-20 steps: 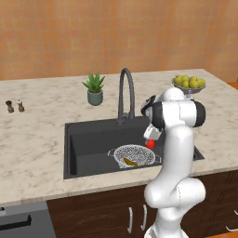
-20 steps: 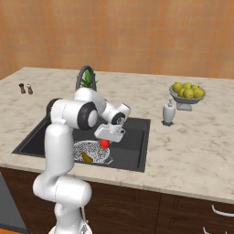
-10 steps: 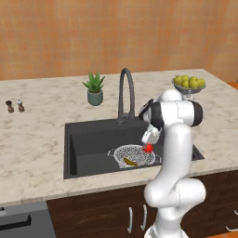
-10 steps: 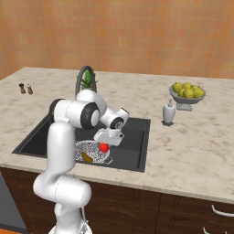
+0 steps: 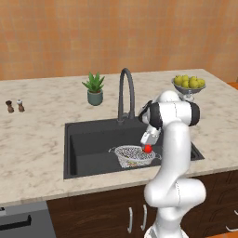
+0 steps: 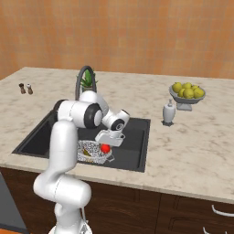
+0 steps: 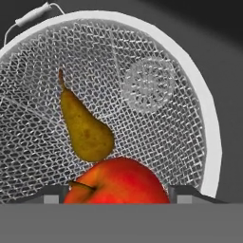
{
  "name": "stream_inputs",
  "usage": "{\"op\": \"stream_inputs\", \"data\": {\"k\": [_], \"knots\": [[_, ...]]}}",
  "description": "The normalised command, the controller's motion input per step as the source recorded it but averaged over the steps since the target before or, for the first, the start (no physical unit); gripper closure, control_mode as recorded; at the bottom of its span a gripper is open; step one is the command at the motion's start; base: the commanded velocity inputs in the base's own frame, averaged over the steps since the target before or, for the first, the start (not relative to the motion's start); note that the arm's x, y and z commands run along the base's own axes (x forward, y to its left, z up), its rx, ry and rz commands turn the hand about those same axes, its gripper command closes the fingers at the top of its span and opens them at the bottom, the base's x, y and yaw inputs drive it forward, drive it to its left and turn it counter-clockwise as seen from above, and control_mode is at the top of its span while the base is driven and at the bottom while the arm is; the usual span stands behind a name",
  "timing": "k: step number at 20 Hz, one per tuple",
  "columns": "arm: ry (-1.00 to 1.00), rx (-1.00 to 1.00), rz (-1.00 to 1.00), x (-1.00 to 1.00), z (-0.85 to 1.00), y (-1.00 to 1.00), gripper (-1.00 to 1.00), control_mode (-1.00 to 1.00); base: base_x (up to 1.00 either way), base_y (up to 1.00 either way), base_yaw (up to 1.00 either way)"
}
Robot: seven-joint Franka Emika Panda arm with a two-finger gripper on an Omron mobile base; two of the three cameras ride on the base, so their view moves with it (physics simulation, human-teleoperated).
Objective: Put the colander in the sink, put the apple, pear in the colander, and turn on the sink faucet and pour water over the colander.
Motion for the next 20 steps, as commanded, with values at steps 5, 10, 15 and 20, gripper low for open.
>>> {"op": "stream_inputs", "data": {"k": [5,10,15,20], "knots": [[0.00,0.00,0.00,-0.06,-0.03,0.18,1.00,-1.00,0.00,0.00,0.00],[-0.02,0.00,-0.04,-0.14,0.02,0.24,-1.00,-1.00,0.00,0.00,0.00],[0.00,-0.01,-0.09,-0.22,0.00,0.03,-1.00,-1.00,0.00,0.00,0.00],[0.00,-0.02,-0.12,-0.14,0.16,0.00,-1.00,-1.00,0.00,0.00,0.00]]}}
